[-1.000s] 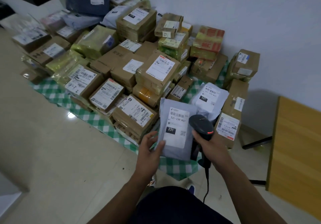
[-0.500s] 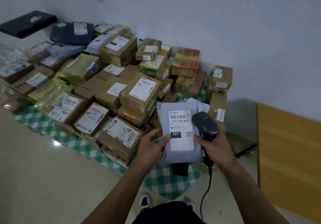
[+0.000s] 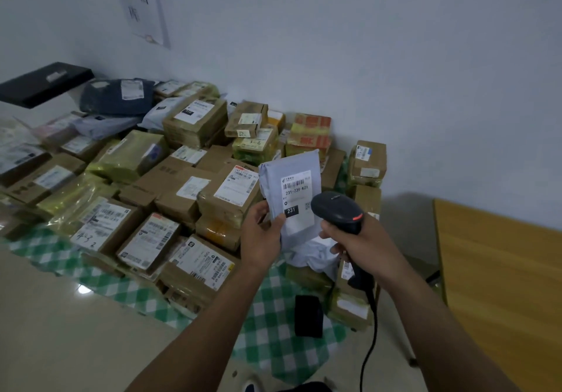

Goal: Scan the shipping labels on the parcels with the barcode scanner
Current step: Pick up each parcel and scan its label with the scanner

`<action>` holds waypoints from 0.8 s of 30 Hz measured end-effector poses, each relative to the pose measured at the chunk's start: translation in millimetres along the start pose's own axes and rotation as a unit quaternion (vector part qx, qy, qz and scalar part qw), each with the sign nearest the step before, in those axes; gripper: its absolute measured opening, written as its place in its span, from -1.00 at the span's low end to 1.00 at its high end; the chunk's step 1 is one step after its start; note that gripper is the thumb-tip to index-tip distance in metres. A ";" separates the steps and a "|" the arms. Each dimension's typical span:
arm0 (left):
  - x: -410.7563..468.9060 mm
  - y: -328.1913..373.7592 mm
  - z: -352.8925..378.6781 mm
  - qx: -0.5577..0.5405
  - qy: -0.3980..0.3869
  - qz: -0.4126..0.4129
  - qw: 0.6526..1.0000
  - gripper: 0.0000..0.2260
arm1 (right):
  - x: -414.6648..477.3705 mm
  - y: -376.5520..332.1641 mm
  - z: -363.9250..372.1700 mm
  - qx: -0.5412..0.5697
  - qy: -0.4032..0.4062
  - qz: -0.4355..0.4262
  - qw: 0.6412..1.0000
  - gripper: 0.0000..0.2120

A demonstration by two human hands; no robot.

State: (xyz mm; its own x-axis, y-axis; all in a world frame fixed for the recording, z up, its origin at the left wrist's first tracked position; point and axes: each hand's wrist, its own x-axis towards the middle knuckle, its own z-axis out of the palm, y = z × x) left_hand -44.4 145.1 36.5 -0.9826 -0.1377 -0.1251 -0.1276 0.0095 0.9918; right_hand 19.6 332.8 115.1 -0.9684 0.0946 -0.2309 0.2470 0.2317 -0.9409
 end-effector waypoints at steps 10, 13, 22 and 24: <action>8.6 5.6 7.5 0.023 0.036 0.012 0.999 -0.69 | -4.1 -12.0 6.3 -0.008 -0.020 0.011 1.000 -0.70; 8.3 5.2 7.6 0.023 0.034 0.003 0.999 -0.69 | -5.7 -12.4 5.2 -0.002 -0.020 0.010 1.000 -0.72; 10.6 0.7 6.8 0.027 0.032 -0.004 0.999 -0.70 | -5.6 -8.3 1.8 0.001 -0.032 0.007 0.999 -0.70; 10.6 2.5 8.3 0.030 0.033 0.003 0.999 -0.72 | -5.0 -7.5 0.0 -0.009 -0.037 0.004 0.999 -0.71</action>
State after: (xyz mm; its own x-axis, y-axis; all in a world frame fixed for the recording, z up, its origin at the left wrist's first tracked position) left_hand -56.2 151.8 37.4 -0.9725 -0.2028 -0.1141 -0.1305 0.0692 0.9890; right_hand 22.5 330.6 123.3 -0.9663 0.0246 -0.2563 0.2543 0.2480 -0.9348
